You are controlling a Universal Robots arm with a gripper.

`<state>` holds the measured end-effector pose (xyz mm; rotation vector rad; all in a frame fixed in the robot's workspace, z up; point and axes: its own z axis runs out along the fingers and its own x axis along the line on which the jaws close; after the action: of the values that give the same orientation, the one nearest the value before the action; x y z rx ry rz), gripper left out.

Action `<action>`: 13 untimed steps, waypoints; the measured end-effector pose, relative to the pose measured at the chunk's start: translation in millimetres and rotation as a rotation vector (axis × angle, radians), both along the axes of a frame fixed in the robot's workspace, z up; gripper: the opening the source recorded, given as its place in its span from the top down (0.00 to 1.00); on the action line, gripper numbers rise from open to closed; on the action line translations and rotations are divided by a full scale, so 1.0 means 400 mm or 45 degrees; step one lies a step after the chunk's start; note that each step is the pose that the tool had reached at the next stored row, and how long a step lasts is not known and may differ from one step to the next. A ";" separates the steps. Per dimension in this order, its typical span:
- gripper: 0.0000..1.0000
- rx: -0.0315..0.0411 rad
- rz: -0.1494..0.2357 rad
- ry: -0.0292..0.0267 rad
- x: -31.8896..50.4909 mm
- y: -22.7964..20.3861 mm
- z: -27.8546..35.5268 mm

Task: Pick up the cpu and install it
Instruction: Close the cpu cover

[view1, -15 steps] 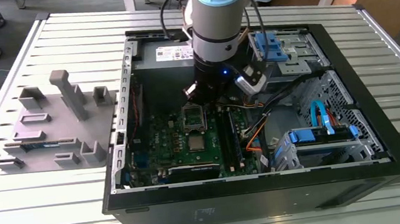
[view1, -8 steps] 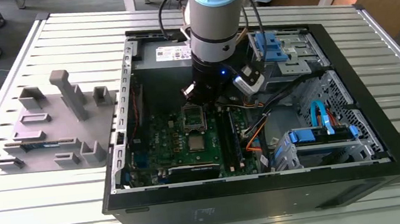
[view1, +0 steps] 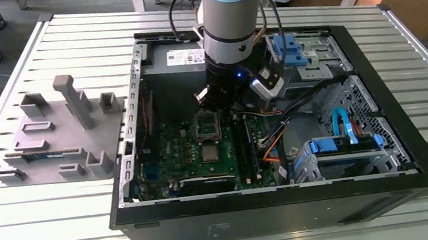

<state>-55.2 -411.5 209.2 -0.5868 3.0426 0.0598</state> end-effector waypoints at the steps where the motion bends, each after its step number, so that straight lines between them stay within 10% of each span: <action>1: 0.89 0.0001 0.000 -0.0001 0.000 -0.001 0.003; 13: 0.89 -0.0001 0.045 0.0000 0.000 -0.004 0.010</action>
<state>-55.1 -412.9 213.1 -0.6412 3.0324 0.0608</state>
